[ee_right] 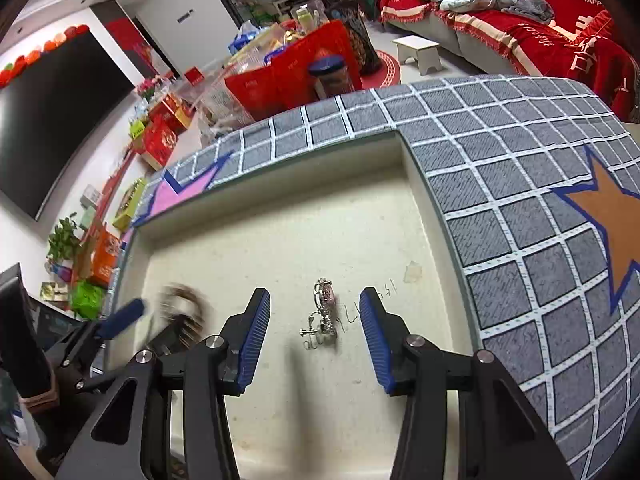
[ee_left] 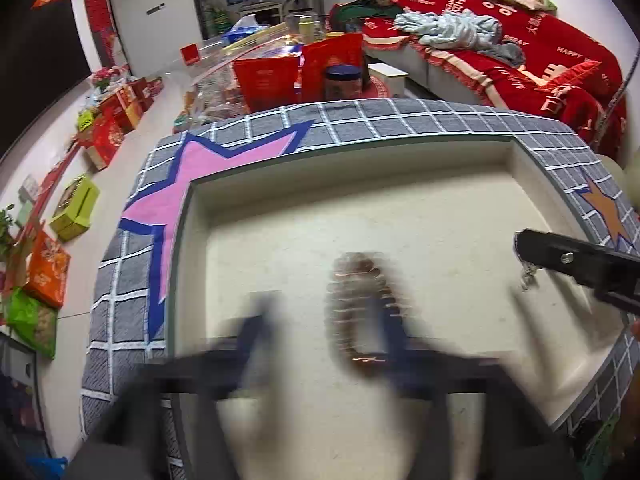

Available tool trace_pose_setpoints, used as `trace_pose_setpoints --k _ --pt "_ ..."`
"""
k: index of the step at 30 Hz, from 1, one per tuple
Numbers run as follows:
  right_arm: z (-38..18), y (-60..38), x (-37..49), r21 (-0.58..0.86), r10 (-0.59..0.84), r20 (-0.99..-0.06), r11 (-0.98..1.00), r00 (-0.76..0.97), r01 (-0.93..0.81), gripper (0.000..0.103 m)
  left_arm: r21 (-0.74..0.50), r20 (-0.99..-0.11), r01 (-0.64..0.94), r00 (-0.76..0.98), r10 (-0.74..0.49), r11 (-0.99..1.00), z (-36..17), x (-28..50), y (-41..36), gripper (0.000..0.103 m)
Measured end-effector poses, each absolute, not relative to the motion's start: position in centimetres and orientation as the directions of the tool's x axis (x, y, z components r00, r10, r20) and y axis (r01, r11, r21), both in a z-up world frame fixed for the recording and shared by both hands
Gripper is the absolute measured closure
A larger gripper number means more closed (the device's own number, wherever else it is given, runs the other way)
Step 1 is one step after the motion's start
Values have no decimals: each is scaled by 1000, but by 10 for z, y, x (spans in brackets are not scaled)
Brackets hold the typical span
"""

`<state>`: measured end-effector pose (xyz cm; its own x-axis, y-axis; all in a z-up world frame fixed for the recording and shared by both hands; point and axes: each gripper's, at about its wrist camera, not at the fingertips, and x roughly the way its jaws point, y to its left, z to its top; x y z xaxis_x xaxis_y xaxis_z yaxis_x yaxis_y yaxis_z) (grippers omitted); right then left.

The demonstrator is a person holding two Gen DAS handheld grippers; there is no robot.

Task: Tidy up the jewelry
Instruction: 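Carry both items into the box tray and open both tools to release them, then withdraw both tools from the tray back over the table jewelry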

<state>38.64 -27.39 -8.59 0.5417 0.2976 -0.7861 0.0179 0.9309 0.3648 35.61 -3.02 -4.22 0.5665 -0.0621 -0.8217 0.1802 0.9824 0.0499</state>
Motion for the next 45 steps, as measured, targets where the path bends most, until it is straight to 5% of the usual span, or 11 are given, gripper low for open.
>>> trace_pose_setpoints --k 6,11,13,27,45 --pt "-63 -279 371 421 331 -736 907 590 16 51 54 -799 203 596 -80 978 -28 348 -35 9" --pt "-43 -279 348 427 339 -715 904 611 -1 35 21 -776 190 622 -104 981 -15 331 -25 0" --pt "-36 -278 337 431 339 -704 902 624 -5 20 -5 -751 201 646 -137 980 -3 320 -19 0" --pt "-25 -274 216 388 288 -730 921 620 29 20 20 -785 178 613 -95 984 1 205 24 0" --pt "-74 -297 118 247 121 -834 954 538 169 20 -164 -888 7 434 -151 986 -43 145 19 0"
